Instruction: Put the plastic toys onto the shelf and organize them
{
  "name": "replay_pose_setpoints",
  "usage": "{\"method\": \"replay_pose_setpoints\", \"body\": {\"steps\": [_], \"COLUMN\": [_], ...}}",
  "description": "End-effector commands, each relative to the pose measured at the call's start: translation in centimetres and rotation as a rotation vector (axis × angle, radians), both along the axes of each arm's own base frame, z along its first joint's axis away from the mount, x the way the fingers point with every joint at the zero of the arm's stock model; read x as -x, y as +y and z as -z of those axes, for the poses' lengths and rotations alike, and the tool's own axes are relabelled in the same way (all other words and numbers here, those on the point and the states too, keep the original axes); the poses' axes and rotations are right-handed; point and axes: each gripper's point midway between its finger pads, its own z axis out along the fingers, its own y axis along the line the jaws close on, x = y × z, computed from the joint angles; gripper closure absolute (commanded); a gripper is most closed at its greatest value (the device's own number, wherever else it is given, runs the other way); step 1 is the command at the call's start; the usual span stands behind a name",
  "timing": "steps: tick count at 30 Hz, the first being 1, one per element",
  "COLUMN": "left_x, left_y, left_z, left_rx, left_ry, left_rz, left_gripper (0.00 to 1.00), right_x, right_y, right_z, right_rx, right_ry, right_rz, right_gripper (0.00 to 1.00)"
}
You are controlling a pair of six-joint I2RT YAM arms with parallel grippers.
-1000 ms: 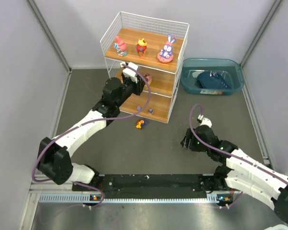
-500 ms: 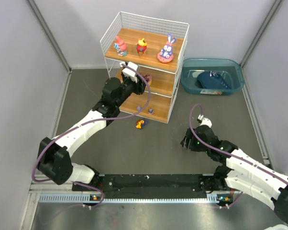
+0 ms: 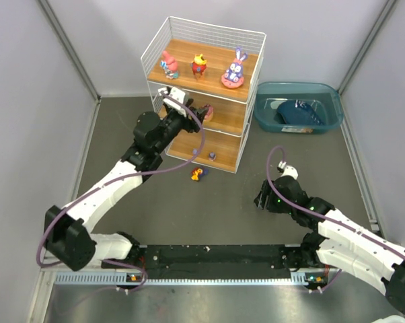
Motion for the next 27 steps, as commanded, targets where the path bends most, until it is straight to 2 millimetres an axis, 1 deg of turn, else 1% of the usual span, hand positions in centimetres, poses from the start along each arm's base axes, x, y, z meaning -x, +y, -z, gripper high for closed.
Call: {"method": "replay_pose_setpoints", "body": {"steps": [1, 2, 3, 4, 5, 6, 8, 9, 11, 12, 14, 15, 16, 17, 18, 19, 20, 21, 22, 23, 24, 26, 27], "left_x": [3.9, 4.3, 5.2, 5.8, 6.2, 7.3, 8.2, 8.8, 9.6, 10.3, 11.4, 12.0, 12.4, 12.5, 12.6, 12.6, 12.6, 12.4, 12.3, 12.2, 11.9, 11.4, 11.0], "left_y": [1.2, 1.4, 2.1, 2.3, 2.6, 3.3, 3.9, 4.5, 4.9, 5.3, 5.3, 5.5, 5.4, 5.5, 5.6, 5.6, 5.5, 5.4, 5.2, 4.8, 4.4, 4.0, 3.5], "left_z": [-5.3, -5.3, -5.3, -5.0, -4.6, -3.7, -2.1, 0.1, 2.8, 5.6, 7.5, 10.3, 11.4, 12.2, 14.6, 15.6, 16.0, 17.8, 18.5, 18.6, 19.6, 20.3, 20.9], "left_rx": [0.101, 0.102, 0.107, 0.127, 0.132, 0.138, 0.158, 0.157, 0.176, 0.170, 0.215, 0.211, 0.229, 0.241, 0.229, 0.226, 0.227, 0.202, 0.190, 0.182, 0.158, 0.132, 0.111], "left_ry": [-0.138, -0.141, -0.145, -0.124, -0.113, -0.097, -0.059, -0.025, 0.037, 0.079, 0.120, 0.163, 0.190, 0.197, 0.243, 0.262, 0.261, 0.305, 0.316, 0.314, 0.342, 0.356, 0.382], "left_rz": [0.040, 0.041, 0.039, 0.044, 0.043, 0.038, 0.038, 0.023, 0.022, 0.021, 0.045, 0.048, 0.057, 0.056, 0.046, 0.042, 0.045, 0.039, 0.040, 0.058, 0.064, 0.069, 0.077], "left_gripper": [0.35, 0.34, 0.34, 0.34, 0.31, 0.29, 0.23, 0.22, 0.20, 0.18, 0.14, 0.03, 0.01, 0.01, 0.01, 0.01, 0.01, 0.01, 0.01, 0.01, 0.01, 0.01, 0.01], "right_x": [-0.6, -0.6, -0.6, -0.5, -0.5, -0.6, -0.6, -0.5, -0.6, -0.6, -0.6, -0.6, -0.7, -0.6, -0.6, -0.6, -0.6, -0.7, -0.6, -0.6, -0.6, -0.5, -0.5], "right_y": [-0.3, -0.3, -0.3, -0.3, -0.3, -0.3, -0.4, -0.4, -0.4, -0.4, -0.4, -0.4, -0.3, -0.3, -0.3, -0.2, -0.2, -0.1, 0.0, 0.0, 0.0, 0.0, 0.0], "right_z": [-0.6, -0.6, -0.5, -0.5, -0.5, -0.5, -0.5, -0.4, -0.5, -0.4, -0.4, -0.4, -0.4, -0.3, -0.2, -0.2, -0.2, -0.2, -0.1, -0.1, -0.1, 0.0, -0.1], "right_rx": [-0.007, -0.006, -0.006, -0.005, -0.005, -0.003, -0.005, -0.006, -0.007, -0.006, -0.007, -0.006, -0.008, -0.007, -0.005, -0.005, -0.008, -0.009, -0.011, -0.014, -0.013, -0.015, -0.018], "right_ry": [-0.027, -0.026, -0.026, -0.025, -0.026, -0.026, -0.027, -0.025, -0.029, -0.029, -0.029, -0.029, -0.030, -0.030, -0.027, -0.025, -0.024, -0.024, -0.022, -0.022, -0.020, -0.018, -0.020], "right_rz": [0.023, 0.025, 0.023, 0.024, 0.023, 0.025, 0.027, 0.030, 0.033, 0.034, 0.031, 0.032, 0.028, 0.027, 0.026, 0.023, 0.021, 0.020, 0.017, 0.014, 0.014, 0.011, 0.014], "right_gripper": [0.37, 0.38, 0.37, 0.37, 0.38, 0.38, 0.38, 0.38, 0.38, 0.37, 0.38, 0.38, 0.38, 0.37, 0.38, 0.38, 0.37, 0.38, 0.38, 0.38, 0.37, 0.38, 0.37]}}
